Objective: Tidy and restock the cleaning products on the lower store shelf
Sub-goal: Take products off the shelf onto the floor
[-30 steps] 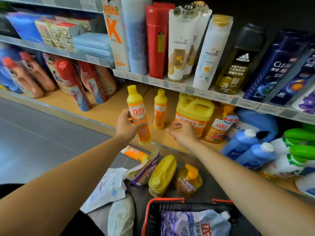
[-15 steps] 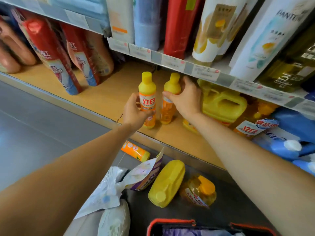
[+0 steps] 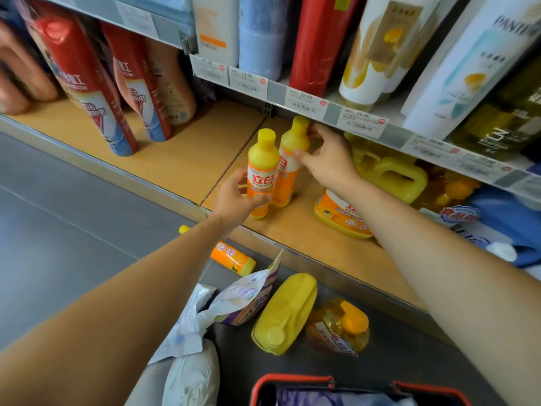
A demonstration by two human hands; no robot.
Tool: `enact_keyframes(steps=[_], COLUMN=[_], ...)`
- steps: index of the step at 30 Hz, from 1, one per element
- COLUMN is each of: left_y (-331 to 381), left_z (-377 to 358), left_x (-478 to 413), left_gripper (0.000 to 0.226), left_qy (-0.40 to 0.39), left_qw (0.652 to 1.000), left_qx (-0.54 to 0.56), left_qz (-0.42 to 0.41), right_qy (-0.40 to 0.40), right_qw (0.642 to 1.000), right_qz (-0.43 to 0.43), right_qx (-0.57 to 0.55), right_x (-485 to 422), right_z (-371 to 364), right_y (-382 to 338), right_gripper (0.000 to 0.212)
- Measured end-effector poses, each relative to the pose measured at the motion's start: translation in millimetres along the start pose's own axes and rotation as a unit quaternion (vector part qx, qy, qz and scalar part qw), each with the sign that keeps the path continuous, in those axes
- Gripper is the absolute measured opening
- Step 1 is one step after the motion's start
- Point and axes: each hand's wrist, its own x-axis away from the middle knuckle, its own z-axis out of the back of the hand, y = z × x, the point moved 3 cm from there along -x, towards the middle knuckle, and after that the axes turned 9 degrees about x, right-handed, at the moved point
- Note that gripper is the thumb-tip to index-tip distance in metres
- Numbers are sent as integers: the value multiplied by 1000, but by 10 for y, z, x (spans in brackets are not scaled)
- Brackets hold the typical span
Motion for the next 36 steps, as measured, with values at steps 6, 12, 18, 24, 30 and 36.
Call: enact_keyframes(steps=[6,12,18,24,30,36], left_y=[-22,-78,-18,12,62,23], left_z=[-9,-52,-199,-344,-524,-487], left_x=[-2,-29,-112,-233,-368,-409], left_gripper=[62,59,66,54,49,72], left_qy=[6,-33,-99,-143,-151,-167], left_qw=[1000,999,994,987,984,980], left_qx=[10,-4,-49,-62,-66,-105], left_qz=[15,19,-11,-37,-62,-36], right_qy=[4,-10,-12,-54,1,3], right_qw=[1000,1000,985,945,922,928], right_qz=[-9,-19,-106,-215,-247,-239], right_qx=[-14,-5,-132,-242,-299,-286], right_x=[5,-2,312,730,594,508], right_z=[30,37,-86,-591,-738,-739], right_y=[-22,-5,135,411,511,595], right_gripper=[51,43,71,86,69,59])
